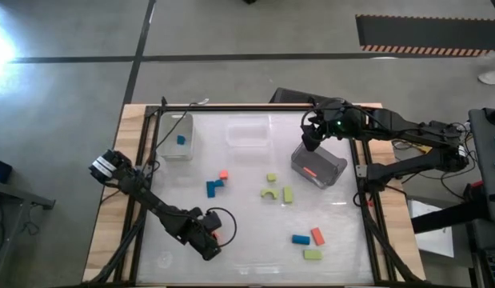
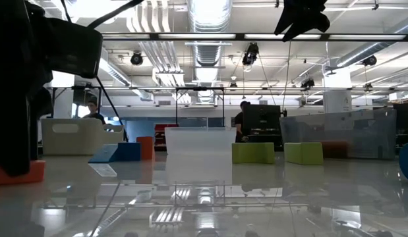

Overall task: Sort & place blocks by color
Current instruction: Put the orange block into the black bin

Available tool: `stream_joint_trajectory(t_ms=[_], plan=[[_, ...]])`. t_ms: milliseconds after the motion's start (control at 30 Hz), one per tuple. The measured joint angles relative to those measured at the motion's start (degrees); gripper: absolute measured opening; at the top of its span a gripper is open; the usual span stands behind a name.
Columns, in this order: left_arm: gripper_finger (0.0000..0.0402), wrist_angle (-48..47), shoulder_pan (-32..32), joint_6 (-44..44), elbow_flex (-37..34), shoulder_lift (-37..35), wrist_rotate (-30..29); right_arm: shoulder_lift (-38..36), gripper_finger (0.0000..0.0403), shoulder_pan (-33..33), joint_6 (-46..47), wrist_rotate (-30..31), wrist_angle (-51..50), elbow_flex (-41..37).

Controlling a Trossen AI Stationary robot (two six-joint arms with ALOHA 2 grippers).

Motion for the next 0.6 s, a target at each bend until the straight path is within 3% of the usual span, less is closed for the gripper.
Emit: stream_joint_trajectory(t_ms=[300,600], plan=[[0.0112,-1.2,0.0,1.3,-0.2,-2.9,-0.5,0.0,0.0177,0.0,1.1,-0.1,0.0,0.0],[0.0112,0.1,2.5,7.5,0.0,-14.4,-4.5,0.0,0.0177,4.6,1.7,-2.1,0.6,-0.1]])
